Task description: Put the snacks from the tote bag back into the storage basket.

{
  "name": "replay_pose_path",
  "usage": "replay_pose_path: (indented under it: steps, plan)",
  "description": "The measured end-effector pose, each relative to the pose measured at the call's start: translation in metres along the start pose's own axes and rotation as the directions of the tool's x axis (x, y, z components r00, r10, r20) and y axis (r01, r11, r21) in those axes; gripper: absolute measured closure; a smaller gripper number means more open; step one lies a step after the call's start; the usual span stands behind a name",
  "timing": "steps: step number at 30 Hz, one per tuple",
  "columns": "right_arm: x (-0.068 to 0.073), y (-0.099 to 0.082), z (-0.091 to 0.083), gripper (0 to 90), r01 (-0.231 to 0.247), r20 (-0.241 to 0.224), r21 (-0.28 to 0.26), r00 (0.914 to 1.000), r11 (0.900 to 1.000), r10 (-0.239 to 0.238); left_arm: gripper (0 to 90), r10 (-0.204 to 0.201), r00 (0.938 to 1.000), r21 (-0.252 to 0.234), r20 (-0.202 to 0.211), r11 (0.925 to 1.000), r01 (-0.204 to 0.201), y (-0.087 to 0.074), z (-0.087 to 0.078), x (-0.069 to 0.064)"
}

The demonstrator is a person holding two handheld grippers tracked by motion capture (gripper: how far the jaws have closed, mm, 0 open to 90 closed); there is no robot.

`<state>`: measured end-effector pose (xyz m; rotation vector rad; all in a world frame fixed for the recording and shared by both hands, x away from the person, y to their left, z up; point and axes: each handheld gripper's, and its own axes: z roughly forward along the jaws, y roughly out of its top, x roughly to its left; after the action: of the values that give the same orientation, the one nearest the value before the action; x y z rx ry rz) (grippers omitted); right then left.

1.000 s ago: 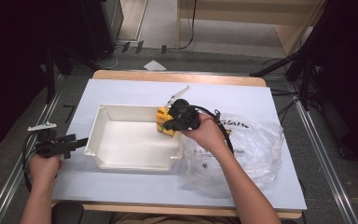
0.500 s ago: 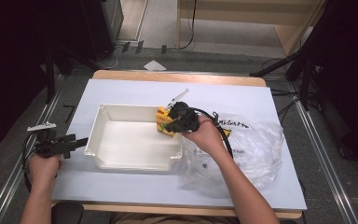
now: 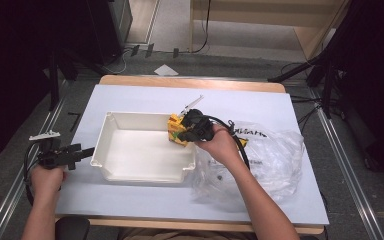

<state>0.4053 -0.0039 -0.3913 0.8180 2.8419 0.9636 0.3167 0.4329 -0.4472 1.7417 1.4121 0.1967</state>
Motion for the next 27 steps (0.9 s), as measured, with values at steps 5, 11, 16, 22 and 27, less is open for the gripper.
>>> replay_pose_path:
  steps: [5,11,16,22,27]
  plan:
    - [-0.0019,-0.0013,0.0010,90.0,-0.002,0.007,0.010,1.0000,1.0000,0.002,16.9,0.000,1.0000,0.000,0.000,1.0000,0.000,0.0000,0.0000,-0.0002]
    - [-0.0055,-0.0030,-0.0001,90.0,-0.022,0.015,0.009,0.9996,0.9997,0.022,16.8,0.000,1.0000,0.001,0.000,1.0000,0.000,0.0000,0.0002,-0.0003]
    - [-0.0076,-0.0035,-0.0005,90.0,-0.019,0.021,0.006,0.9996,0.9998,0.019,16.8,0.001,1.0000,0.000,-0.001,1.0000,-0.001,0.0000,0.0000,-0.0002]
    - [-0.0086,-0.0040,-0.0012,89.5,-0.010,0.021,0.004,0.9997,0.9999,0.010,16.8,0.000,1.0000,0.000,0.000,1.0000,0.000,0.0000,0.0000,0.0000]
    - [-0.0066,-0.0032,-0.0032,87.7,-0.005,0.002,-0.006,1.0000,1.0000,0.005,16.8,0.000,1.0000,0.000,0.002,1.0000,0.000,0.0000,0.0001,0.0000]
